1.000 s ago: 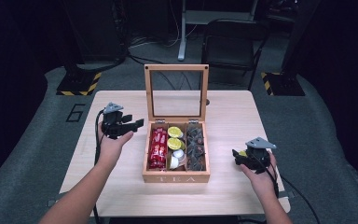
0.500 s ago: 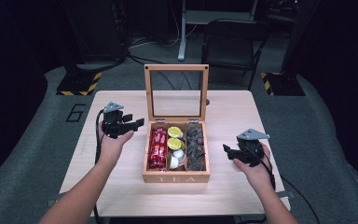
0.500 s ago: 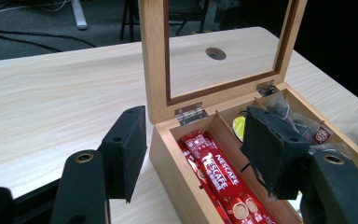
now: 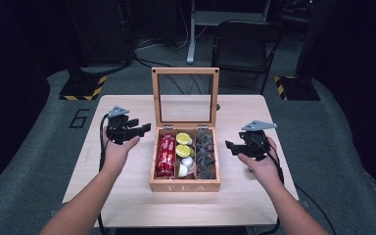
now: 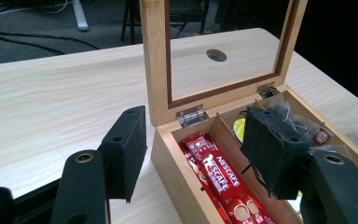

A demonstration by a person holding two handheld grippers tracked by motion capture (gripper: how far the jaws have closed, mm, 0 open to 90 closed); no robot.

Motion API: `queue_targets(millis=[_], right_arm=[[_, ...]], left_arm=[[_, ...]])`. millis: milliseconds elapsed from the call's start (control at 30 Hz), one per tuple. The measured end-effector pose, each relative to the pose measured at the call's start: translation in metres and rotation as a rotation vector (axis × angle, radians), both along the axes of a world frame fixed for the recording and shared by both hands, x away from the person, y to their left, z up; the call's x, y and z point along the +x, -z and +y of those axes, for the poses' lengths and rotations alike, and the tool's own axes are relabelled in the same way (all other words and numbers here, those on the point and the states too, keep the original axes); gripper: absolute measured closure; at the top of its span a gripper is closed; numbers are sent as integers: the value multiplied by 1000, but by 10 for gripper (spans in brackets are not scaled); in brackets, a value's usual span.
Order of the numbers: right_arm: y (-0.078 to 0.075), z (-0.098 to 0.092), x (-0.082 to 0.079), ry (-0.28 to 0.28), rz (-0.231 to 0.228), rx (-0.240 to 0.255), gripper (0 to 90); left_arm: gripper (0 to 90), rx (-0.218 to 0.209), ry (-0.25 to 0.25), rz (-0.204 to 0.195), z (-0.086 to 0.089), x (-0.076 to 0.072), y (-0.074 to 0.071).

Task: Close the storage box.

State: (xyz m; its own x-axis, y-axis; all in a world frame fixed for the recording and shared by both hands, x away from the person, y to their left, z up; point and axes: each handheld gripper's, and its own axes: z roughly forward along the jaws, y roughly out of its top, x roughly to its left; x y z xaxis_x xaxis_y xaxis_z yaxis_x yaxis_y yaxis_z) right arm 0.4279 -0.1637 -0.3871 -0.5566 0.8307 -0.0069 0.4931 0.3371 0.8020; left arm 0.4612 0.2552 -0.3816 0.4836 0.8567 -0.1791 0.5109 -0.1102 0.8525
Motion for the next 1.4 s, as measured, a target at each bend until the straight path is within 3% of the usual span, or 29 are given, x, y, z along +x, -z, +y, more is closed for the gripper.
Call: queue_targets(millis=[533, 800, 900, 1100, 1400], right_arm=[[-32, 28, 26, -23, -18, -15, 336], [-47, 31, 35, -26, -18, 28, 332], [-49, 32, 42, -9, 1, 58, 332], [-48, 37, 60, 15, -11, 40, 343], [-49, 45, 75, 3, -22, 39, 338]], left_arm=[[399, -6, -11, -1, 3, 0, -1], [399, -7, -3, -8, 2, 0, -6], [399, -8, 2, -15, 1, -1, -9], [400, -9, -4, -9, -2, 1, -8], [399, -2, 3, -11, -2, 4, -10]])
